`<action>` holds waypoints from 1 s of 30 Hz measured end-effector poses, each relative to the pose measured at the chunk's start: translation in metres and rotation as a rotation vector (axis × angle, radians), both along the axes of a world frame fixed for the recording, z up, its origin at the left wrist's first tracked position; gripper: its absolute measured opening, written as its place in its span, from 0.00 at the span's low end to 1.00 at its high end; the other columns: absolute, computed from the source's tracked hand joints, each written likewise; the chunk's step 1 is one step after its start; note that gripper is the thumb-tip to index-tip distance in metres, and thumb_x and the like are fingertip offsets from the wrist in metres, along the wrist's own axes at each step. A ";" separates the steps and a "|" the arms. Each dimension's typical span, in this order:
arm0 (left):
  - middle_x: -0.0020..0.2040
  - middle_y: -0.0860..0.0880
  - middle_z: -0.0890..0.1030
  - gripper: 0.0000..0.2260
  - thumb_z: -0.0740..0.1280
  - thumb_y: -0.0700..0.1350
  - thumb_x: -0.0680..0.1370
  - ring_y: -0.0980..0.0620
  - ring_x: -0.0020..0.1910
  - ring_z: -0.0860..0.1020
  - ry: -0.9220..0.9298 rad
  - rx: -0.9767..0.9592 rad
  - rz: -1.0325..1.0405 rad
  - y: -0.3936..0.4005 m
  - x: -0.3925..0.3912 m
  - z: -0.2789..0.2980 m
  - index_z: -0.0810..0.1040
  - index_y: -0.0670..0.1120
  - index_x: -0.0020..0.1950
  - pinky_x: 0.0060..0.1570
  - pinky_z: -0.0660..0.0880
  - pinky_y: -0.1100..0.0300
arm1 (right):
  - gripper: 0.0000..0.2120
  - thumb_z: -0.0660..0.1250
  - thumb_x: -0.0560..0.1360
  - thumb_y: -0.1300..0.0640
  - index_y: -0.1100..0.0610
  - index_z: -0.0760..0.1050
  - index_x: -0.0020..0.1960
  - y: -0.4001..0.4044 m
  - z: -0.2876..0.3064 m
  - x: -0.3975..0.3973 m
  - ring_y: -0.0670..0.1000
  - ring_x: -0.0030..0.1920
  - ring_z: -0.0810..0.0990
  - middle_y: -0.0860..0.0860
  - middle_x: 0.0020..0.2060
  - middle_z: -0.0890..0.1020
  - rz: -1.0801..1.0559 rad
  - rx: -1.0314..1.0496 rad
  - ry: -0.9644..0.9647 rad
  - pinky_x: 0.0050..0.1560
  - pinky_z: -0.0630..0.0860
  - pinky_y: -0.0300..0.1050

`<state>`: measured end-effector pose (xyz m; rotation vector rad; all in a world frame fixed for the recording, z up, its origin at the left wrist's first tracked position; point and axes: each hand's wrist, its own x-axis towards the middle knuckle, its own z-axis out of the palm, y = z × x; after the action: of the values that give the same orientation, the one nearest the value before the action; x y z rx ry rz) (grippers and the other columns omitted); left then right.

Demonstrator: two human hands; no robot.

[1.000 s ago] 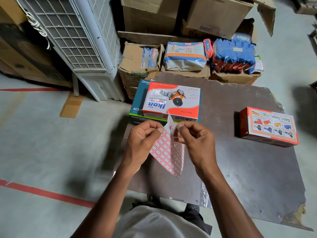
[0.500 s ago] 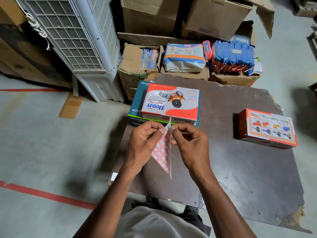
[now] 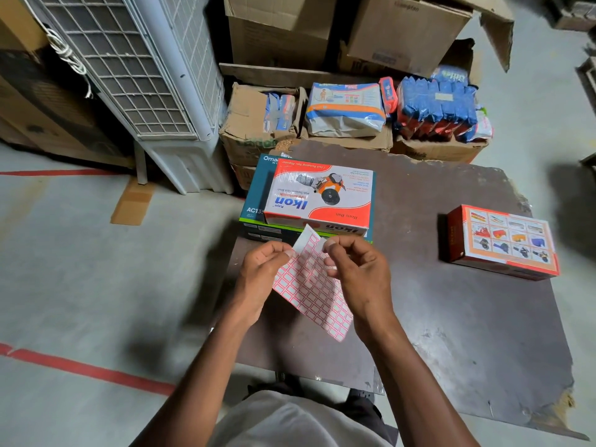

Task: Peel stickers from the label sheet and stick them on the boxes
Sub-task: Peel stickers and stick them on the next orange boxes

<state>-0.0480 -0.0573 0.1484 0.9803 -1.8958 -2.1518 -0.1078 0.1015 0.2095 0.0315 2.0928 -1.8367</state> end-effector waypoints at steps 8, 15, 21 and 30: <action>0.45 0.48 0.85 0.05 0.68 0.43 0.81 0.49 0.44 0.78 -0.316 0.171 -0.029 -0.011 0.004 -0.106 0.84 0.47 0.51 0.44 0.70 0.55 | 0.07 0.70 0.79 0.58 0.55 0.85 0.44 0.005 -0.031 -0.002 0.45 0.36 0.81 0.42 0.35 0.85 -0.066 0.103 -0.165 0.35 0.80 0.34; 0.40 0.49 0.83 0.04 0.69 0.37 0.80 0.53 0.39 0.78 -0.427 -0.003 0.024 -0.016 0.008 -0.158 0.83 0.44 0.49 0.35 0.74 0.66 | 0.08 0.69 0.80 0.60 0.56 0.84 0.43 0.004 -0.045 -0.002 0.49 0.38 0.79 0.49 0.37 0.85 -0.077 0.093 -0.225 0.39 0.80 0.39; 0.48 0.43 0.86 0.03 0.72 0.37 0.78 0.46 0.50 0.83 -0.525 -0.187 -0.113 -0.021 0.015 -0.180 0.84 0.45 0.49 0.53 0.78 0.58 | 0.07 0.68 0.80 0.59 0.54 0.84 0.45 0.006 -0.049 -0.005 0.48 0.38 0.79 0.47 0.37 0.85 -0.064 0.024 -0.270 0.42 0.81 0.41; 0.40 0.50 0.83 0.10 0.68 0.50 0.81 0.54 0.39 0.78 -0.204 0.027 -0.135 0.020 -0.016 -0.039 0.85 0.47 0.45 0.39 0.73 0.61 | 0.05 0.69 0.81 0.52 0.51 0.83 0.53 0.018 -0.043 -0.010 0.46 0.37 0.79 0.47 0.41 0.85 0.062 -0.051 -0.020 0.40 0.79 0.40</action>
<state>-0.0644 -0.0375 0.1096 1.1484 -2.0844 -2.2317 -0.1179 0.1194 0.1662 -0.0279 2.0104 -1.8442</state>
